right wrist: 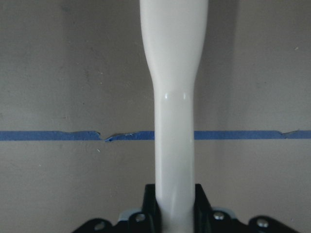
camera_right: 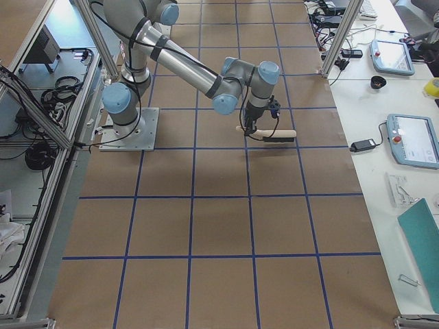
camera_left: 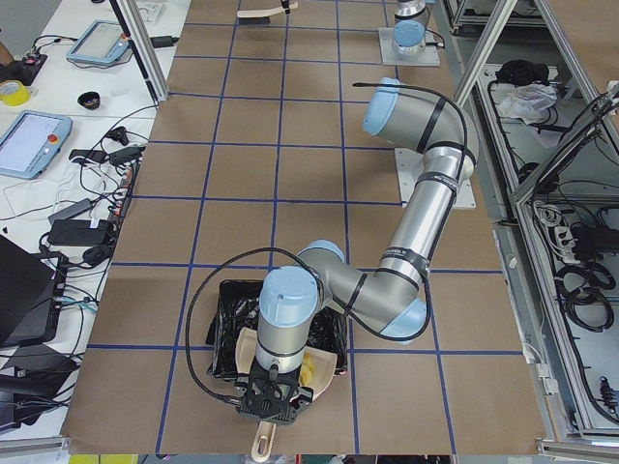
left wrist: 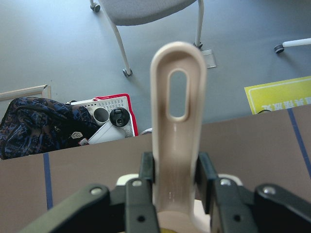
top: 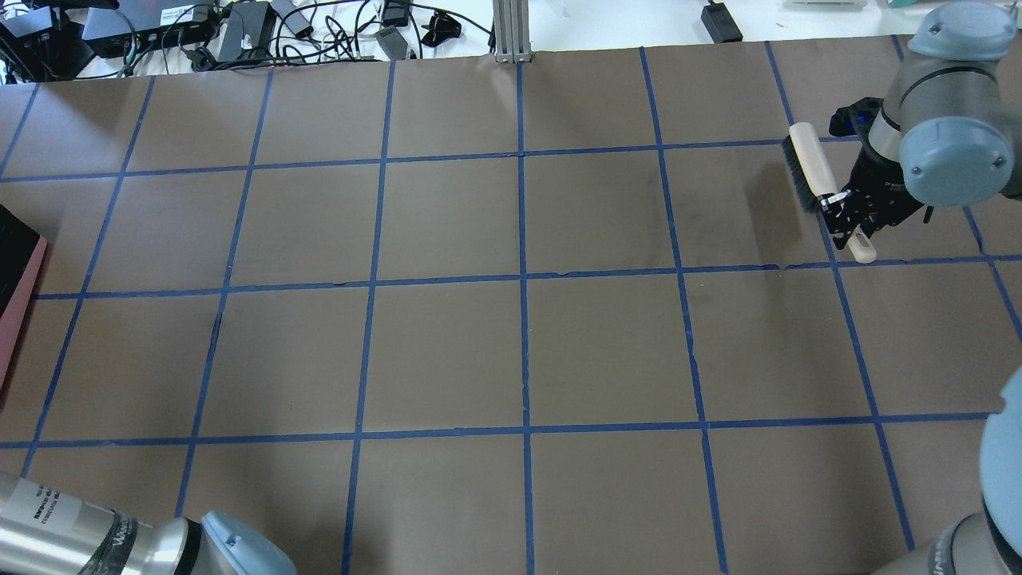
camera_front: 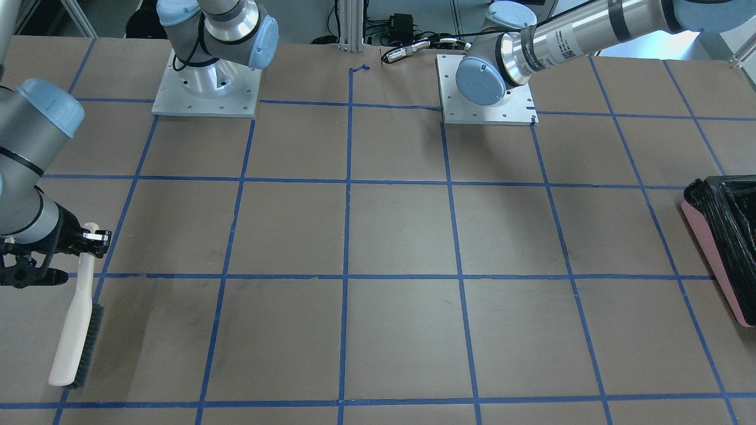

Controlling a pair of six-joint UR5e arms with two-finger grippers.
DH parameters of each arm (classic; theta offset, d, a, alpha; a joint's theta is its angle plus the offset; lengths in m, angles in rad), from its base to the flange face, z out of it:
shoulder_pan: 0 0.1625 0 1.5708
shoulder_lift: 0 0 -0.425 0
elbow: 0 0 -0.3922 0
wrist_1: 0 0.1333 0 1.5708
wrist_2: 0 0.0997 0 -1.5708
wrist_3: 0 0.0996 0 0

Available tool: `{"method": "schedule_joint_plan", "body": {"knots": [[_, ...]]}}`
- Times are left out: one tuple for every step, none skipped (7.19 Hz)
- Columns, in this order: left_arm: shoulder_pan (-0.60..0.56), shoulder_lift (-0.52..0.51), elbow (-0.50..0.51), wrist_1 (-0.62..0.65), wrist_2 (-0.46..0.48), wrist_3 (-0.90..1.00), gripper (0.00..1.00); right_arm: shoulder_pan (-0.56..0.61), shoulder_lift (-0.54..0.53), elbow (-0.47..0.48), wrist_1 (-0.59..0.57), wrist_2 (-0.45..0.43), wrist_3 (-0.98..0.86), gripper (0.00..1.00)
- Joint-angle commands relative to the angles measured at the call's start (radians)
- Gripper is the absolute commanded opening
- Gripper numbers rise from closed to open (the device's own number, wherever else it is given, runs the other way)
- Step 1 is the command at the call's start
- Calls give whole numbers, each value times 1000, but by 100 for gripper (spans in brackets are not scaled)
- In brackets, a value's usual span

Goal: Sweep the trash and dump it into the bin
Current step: 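Tip the dustpan over the black bin with the left gripper to dump the trash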

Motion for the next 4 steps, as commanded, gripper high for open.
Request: {"method": "schedule_joint_plan", "body": {"knots": [[-6,1,-18,59,-15,-9,0,-2,6,55,-97,1,2,0],[-21,12,-75,175,-12,-14,0,-2,4,66,-119,1,2,0],[-49,32,-116,224,-2,-27,0,-2,1,66,-119,1,2,0],[-70,46,-124,239,33,-31,0,-2,3,66,-119,1,-1,0]]}}
